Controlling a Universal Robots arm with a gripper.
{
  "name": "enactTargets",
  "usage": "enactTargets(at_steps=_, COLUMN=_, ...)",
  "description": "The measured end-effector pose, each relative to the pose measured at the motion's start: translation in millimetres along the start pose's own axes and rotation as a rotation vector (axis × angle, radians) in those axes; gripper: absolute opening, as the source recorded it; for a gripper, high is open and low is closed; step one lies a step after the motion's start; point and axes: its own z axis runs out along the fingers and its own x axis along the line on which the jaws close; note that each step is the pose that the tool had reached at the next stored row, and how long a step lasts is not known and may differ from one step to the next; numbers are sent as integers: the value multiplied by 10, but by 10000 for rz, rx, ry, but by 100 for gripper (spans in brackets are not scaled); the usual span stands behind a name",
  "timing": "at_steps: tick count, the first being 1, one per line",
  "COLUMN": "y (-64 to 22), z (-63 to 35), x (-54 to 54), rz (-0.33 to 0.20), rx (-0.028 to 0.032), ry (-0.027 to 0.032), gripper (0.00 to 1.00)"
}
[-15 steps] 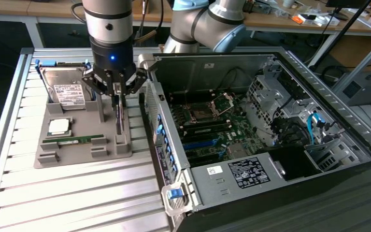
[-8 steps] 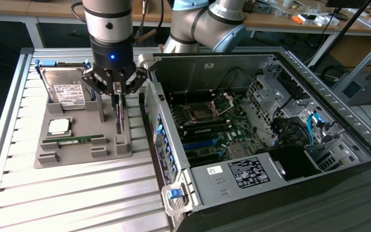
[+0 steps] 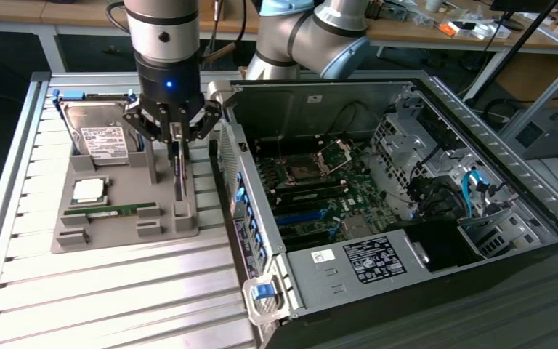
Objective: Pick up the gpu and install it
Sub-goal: 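Pick up the gpu and move the gpu toward the slot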
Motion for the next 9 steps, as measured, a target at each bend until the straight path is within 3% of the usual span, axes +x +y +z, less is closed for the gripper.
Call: enactTargets(at_steps=9, y=0, z=-23, x=-1, rz=1, rx=1, ry=0, gripper=27)
